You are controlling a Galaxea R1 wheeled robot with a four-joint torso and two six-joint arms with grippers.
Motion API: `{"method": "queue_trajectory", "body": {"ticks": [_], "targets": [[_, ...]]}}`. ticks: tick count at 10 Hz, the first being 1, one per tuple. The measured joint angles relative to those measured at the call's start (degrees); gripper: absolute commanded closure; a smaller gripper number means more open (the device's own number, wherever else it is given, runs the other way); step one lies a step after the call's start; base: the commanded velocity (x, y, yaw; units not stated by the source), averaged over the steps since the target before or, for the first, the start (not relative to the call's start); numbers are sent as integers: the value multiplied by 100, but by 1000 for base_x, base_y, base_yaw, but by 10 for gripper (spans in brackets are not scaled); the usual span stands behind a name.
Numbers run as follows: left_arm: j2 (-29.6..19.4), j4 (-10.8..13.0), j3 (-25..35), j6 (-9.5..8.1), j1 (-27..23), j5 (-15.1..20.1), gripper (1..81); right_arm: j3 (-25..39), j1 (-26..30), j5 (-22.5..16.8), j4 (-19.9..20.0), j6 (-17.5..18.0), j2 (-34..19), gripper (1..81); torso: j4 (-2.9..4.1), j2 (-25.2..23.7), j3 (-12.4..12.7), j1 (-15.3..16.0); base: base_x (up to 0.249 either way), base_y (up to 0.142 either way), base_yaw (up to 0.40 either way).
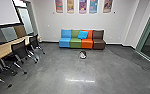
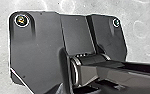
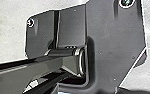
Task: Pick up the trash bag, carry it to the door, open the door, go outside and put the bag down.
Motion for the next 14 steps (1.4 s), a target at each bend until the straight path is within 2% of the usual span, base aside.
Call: {"method": "queue_trajectory", "body": {"ticks": [11, 14], "targets": [[23, 1, -2, 0, 0, -6, 10, -6, -2, -6, 0, 2, 50, 10, 0, 0, 0, 0, 143, 0, 0], [11, 4, -5, 0, 16, 0, 10, -5, -2, 0, 0, 4, 116, 10, 0, 0, 0, 0, 153, -71, 0]]}}
